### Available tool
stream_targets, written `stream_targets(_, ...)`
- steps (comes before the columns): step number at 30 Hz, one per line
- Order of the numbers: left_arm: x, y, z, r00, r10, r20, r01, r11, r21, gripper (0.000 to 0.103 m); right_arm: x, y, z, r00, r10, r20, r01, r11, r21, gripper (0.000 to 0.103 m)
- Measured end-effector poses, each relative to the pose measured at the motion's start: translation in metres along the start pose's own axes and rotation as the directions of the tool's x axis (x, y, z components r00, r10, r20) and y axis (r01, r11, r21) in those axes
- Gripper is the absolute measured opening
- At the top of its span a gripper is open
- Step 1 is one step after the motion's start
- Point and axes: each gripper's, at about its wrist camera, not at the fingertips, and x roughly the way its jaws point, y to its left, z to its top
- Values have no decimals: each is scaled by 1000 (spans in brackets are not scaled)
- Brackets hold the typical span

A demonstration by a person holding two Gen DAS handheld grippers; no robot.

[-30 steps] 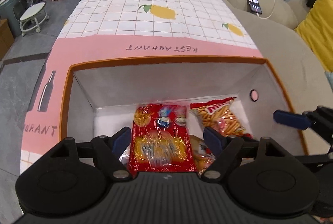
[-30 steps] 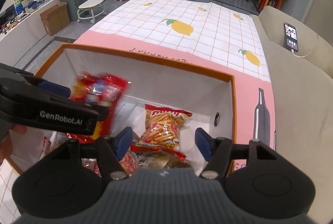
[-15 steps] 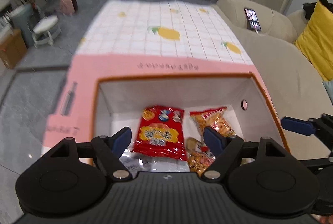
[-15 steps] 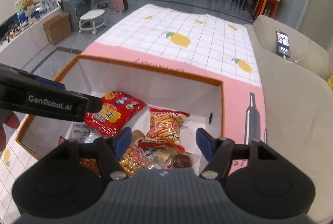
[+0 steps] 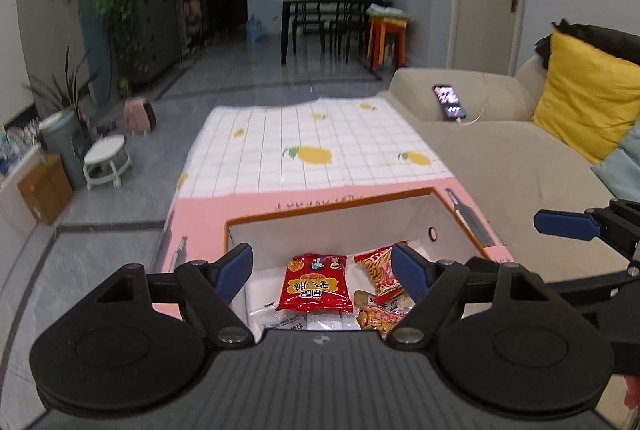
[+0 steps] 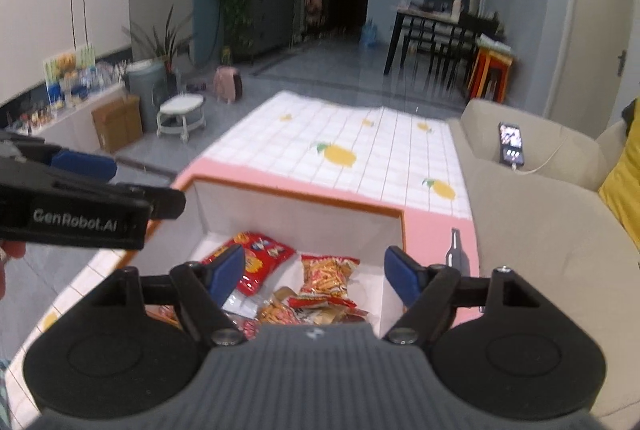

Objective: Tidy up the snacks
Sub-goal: 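Release both bags and move both tools back toward the last snacks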

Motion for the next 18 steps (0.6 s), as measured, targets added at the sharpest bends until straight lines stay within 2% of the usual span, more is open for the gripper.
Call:
stream_targets(4, -32, -5, -15, 997, 33, 76, -35, 999, 20, 92, -34, 11, -19, 997, -17, 81, 16, 1000, 16, 77)
stream_targets(8, -55, -4, -35, 993, 54, 104, -55, 998, 6, 92, -64, 23, -42, 990, -46, 134, 43, 999, 29, 81)
stream_targets(14, -71, 2, -66, 996, 58, 65, -56, 998, -33, 92, -94, 40, -77, 986, -71, 153, 63, 997, 54, 81)
stream_targets(18, -76, 1, -87, 998, 62, 18, -61, 998, -30, 91, -103, 51, -101, 988, -85, 131, 80, 996, 44, 81)
